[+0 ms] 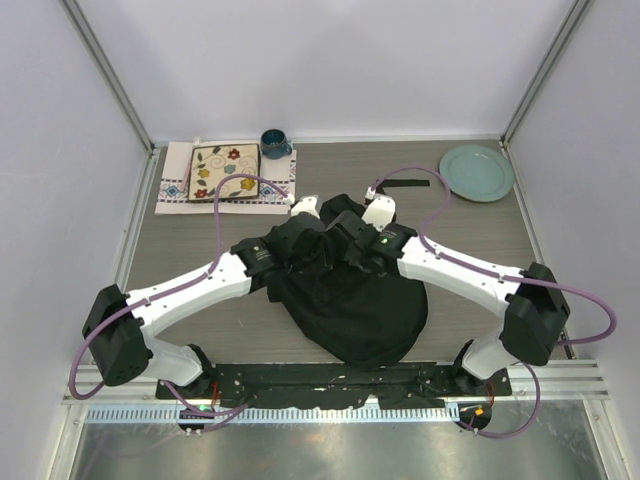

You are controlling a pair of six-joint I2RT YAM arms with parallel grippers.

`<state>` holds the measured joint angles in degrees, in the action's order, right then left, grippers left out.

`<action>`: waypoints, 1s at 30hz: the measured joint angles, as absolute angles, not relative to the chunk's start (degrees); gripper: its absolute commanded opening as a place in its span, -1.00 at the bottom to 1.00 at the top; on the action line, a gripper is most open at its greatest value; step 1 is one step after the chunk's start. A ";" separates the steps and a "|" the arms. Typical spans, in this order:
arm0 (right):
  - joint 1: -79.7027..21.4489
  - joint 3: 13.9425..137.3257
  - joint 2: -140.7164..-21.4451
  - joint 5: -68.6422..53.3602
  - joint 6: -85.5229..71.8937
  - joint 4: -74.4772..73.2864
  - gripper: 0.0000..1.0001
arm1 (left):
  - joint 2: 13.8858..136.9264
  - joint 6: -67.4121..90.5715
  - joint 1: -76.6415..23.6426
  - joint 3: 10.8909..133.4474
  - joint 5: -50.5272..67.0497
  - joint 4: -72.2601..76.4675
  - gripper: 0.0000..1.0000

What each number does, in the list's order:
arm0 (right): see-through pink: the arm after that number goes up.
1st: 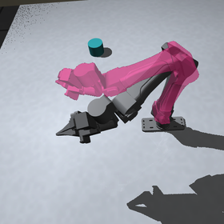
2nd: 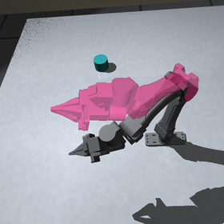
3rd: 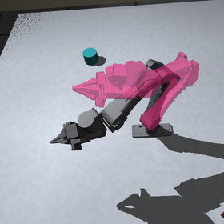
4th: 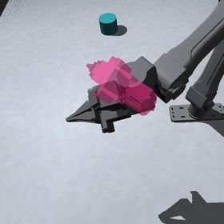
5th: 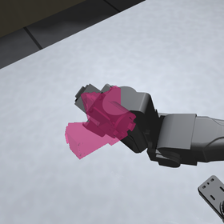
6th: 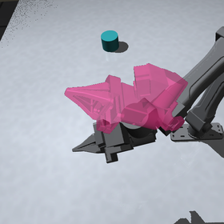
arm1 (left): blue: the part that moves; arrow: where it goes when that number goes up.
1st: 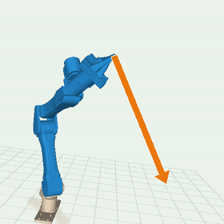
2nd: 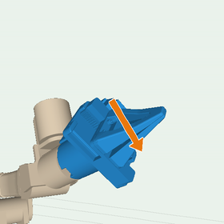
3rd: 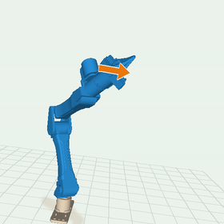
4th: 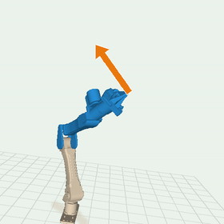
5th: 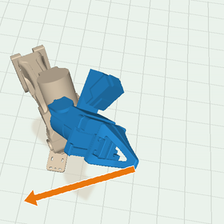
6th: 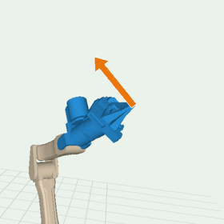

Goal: Pack the student bag
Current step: Place the personal item in the student bag.

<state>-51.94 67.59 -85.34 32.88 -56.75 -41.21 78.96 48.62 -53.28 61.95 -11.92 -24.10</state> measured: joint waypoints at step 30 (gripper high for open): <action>-51.62 67.88 -92.62 40.18 -72.97 -45.50 -0.21 | 77.41 50.24 -51.83 56.42 -10.92 -19.20 -1.00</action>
